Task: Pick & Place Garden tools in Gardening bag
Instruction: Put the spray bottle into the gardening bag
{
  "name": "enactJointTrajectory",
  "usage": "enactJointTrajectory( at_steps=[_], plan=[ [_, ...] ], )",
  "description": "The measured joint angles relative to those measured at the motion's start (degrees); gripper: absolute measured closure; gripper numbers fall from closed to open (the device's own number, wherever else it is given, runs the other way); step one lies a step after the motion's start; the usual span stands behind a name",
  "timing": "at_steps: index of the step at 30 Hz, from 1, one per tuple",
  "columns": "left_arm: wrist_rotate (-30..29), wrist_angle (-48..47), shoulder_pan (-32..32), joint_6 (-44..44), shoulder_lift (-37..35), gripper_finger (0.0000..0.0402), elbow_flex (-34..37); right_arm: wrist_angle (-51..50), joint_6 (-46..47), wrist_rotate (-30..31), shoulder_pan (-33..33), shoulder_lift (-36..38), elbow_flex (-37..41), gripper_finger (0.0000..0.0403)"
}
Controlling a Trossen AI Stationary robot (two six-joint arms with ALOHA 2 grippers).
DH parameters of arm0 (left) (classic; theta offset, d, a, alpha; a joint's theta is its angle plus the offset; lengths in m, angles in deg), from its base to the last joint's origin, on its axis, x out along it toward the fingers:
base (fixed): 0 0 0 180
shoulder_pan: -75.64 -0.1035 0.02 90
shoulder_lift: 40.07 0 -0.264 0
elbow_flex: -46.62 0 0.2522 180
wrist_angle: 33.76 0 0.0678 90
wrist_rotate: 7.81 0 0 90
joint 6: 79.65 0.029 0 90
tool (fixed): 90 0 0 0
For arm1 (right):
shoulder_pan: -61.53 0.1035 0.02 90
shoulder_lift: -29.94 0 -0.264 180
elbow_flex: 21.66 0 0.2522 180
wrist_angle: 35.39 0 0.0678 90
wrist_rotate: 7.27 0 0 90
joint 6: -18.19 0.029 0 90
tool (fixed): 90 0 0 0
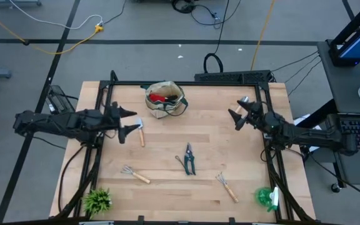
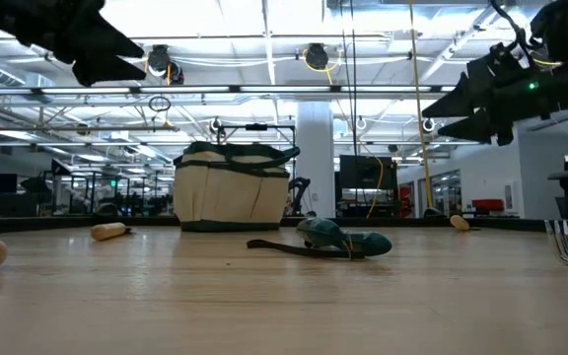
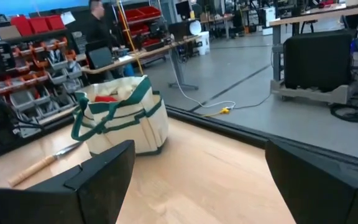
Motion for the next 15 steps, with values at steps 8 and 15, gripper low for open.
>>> enactJointTrajectory(
  at_steps=[8, 15],
  plan=[
    [4.7, -13.6, 0.0, -7.9, 13.3, 0.0107, -11.1, -0.5, 2.2, 0.0, 0.0, 0.6, 2.9, 0.0048],
    [10.6, -29.1, 0.0, -18.0, 21.9, 0.0107, -17.7, -0.4, 2.6, 0.1, 0.0, 0.5, 3.7, 0.0048]
  ],
)
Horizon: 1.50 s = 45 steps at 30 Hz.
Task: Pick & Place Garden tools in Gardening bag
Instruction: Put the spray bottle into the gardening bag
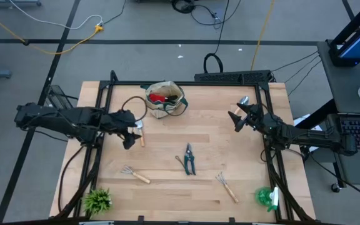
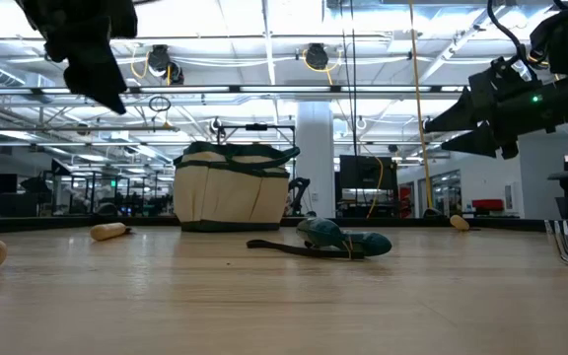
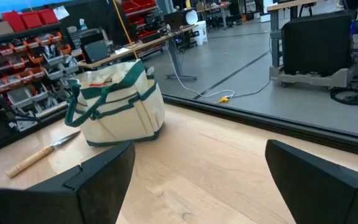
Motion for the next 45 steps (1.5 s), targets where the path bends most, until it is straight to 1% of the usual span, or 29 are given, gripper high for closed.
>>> enactJointTrajectory(
  at_steps=[3, 9, 12, 14, 17, 22, 28, 31, 34, 41, 45],
  plan=[
    [2.8, -0.9, 0.0, -4.5, 2.0, 0.0107, 0.0, 0.0, -0.8, 0.1, 0.0, 0.0, 0.0, 0.0048],
    [9.9, 2.3, 0.0, -10.9, 3.9, 0.0107, 0.0, 0.0, -2.6, 0.2, 0.0, 0.0, 0.1, 0.0048],
    [11.1, 4.5, 0.0, -11.2, 4.5, 0.0107, 0.0, 0.0, -2.6, 0.2, 0.0, 0.0, 0.1, 0.0048],
    [11.6, 5.7, 0.0, -13.8, 5.1, 0.0107, 0.0, 0.0, -2.6, 0.2, 0.0, 0.0, 0.2, 0.0048],
    [13.6, 5.5, 0.0, -21.3, 6.1, 0.0107, 0.0, 0.0, -2.6, 0.2, 0.0, 0.0, 0.2, 0.0048],
    [20.1, 3.4, 0.4, -36.1, 8.8, 0.0107, 0.0, 0.0, -3.9, 0.2, 0.0, 0.0, 0.2, 0.0048],
    [21.3, 1.5, 3.7, -53.2, 12.7, 0.0108, 0.0, 0.3, -4.1, 0.2, 0.0, 0.0, 0.2, 0.0048],
    [23.4, 1.6, 5.9, -60.1, 14.2, 0.0107, 0.0, 0.5, -4.1, 0.2, 0.0, 0.0, 0.2, 0.0048],
    [23.9, 1.9, 8.3, -66.9, 15.3, 0.0107, 0.0, 0.5, -4.1, 0.2, 0.0, 0.0, 0.3, 0.0048],
    [23.2, 2.3, 13.7, -79.3, 15.9, 0.0107, 0.0, 0.5, -4.1, 0.2, 0.0, 0.0, 0.3, 0.0048],
    [20.7, 2.3, 16.3, -86.9, 15.9, 0.0107, 0.0, 0.5, -4.1, 0.2, 0.0, 0.0, 0.3, 0.0048]
  ],
)
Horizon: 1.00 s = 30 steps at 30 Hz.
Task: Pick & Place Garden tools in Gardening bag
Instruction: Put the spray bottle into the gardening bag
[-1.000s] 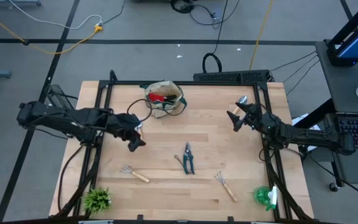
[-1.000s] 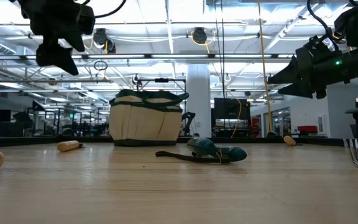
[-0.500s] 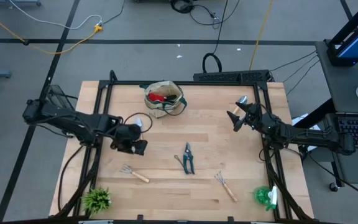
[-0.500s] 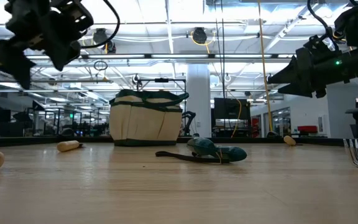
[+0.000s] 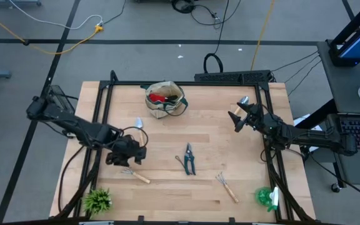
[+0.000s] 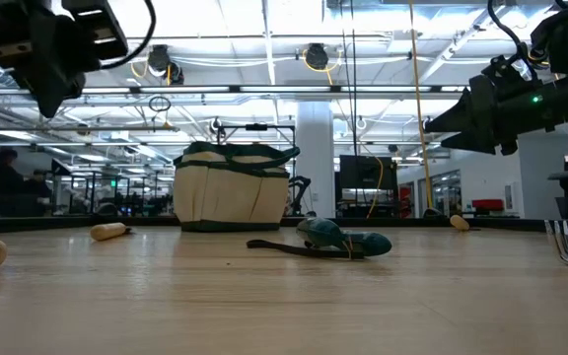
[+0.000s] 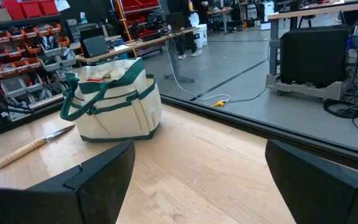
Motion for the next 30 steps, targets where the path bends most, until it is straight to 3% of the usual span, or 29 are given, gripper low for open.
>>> enactJointTrajectory(
  at_steps=[13, 21, 30],
  plan=[
    [-2.3, 1.2, 4.9, -10.7, 0.0, 0.0108, 0.0, 0.0, 0.0, 0.1, 0.0, 0.0, 0.0, 0.0048],
    [-8.6, 7.7, 6.6, -11.5, 0.0, 0.0107, 0.0, 0.0, 0.0, 0.1, 0.0, 0.0, 0.0, 0.0048],
    [-9.5, 14.0, 10.0, -16.7, 5.3, 0.0108, 0.0, 0.0, 0.0, 0.1, 0.0, 0.0, 0.0, 0.0048]
  ],
)
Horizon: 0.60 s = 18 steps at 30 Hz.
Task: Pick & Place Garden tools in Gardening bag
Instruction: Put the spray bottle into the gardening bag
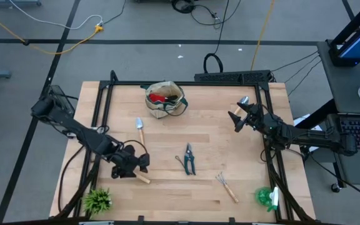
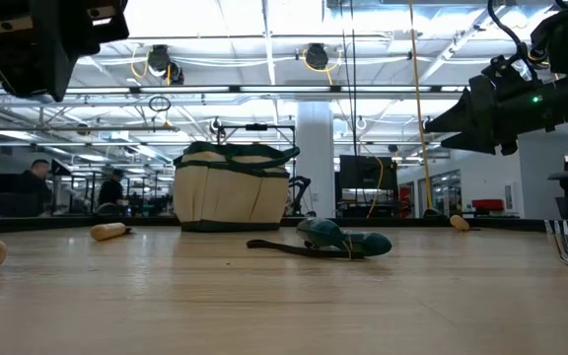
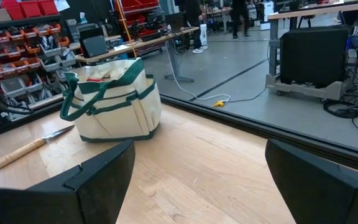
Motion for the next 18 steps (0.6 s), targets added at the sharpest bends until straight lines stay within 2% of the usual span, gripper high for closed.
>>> enactJointTrajectory(
  at_steps=[12, 18],
  plan=[
    [-1.5, 8.9, 2.5, -4.5, 7.3, 0.0107, 0.0, 0.4, 0.0, -0.1, 0.0, 0.0, 0.0, 0.0048],
    [-1.5, 8.8, 2.6, -4.1, 8.4, 0.0107, 0.0, 0.4, 0.0, -0.1, 0.0, 0.0, 0.0, 0.0048]
  ],
)
